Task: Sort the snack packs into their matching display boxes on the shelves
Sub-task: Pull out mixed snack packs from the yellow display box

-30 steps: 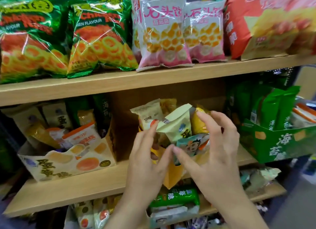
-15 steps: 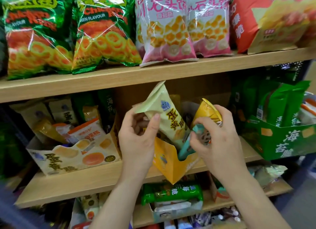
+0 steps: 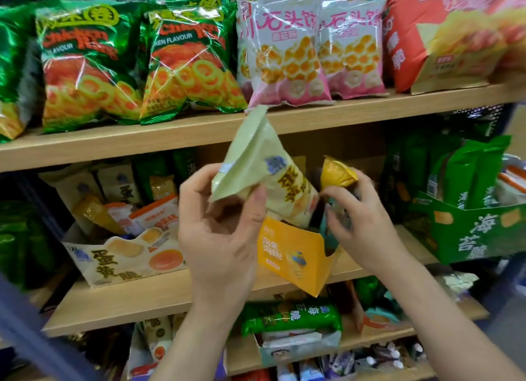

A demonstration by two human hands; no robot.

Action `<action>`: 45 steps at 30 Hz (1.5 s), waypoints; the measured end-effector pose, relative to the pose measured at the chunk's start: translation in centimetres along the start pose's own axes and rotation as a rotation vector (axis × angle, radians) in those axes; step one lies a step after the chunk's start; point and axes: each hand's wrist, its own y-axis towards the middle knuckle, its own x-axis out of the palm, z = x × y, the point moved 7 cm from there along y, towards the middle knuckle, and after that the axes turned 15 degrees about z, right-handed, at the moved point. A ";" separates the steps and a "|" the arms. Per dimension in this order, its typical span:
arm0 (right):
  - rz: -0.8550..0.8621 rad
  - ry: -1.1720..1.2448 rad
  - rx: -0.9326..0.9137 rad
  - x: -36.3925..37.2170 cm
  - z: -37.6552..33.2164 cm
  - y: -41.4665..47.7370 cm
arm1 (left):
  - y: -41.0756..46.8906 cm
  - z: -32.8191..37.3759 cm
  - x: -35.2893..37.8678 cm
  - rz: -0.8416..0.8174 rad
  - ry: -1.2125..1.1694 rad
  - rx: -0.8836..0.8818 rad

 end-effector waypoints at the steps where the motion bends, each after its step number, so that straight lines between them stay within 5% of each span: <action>1: -0.046 -0.045 0.013 0.2 -0.1 -0.3 | 0.0 0.8 -0.4 0.003 0.010 0.067; 5: -0.130 -0.133 0.122 -0.9 -0.9 -1.7 | -1.5 4.0 -1.8 -0.030 0.067 0.353; 8: -0.080 -0.046 0.189 -2.5 -2.6 -2.1 | -2.5 4.8 -3.0 -0.004 0.058 0.398; 18: -0.067 0.323 0.018 -2.1 -14.0 -3.3 | -2.2 4.4 -4.4 -0.165 0.227 0.182; 22: 0.054 0.434 0.098 -0.8 -14.5 -2.9 | -0.6 3.5 -5.9 -0.323 0.177 -0.061; 24: 0.073 0.457 0.108 -0.7 -15.0 -2.7 | 0.7 1.1 -8.1 -0.406 0.370 -0.094; 28: 0.065 0.554 0.183 0.0 -16.5 -2.5 | 4.9 -6.1 -15.8 -0.340 1.236 0.049; 32: -0.186 0.566 0.262 2.9 -17.9 -3.2 | 5.7 -10.8 -19.7 -0.432 1.541 -0.105; 37: -0.426 0.596 0.523 7.5 -15.9 -5.8 | 5.8 -10.2 -18.7 -0.466 1.490 0.073; 45: -0.449 0.817 0.781 10.6 -14.0 -7.2 | 0.4 -6.9 -12.0 -0.517 1.317 0.173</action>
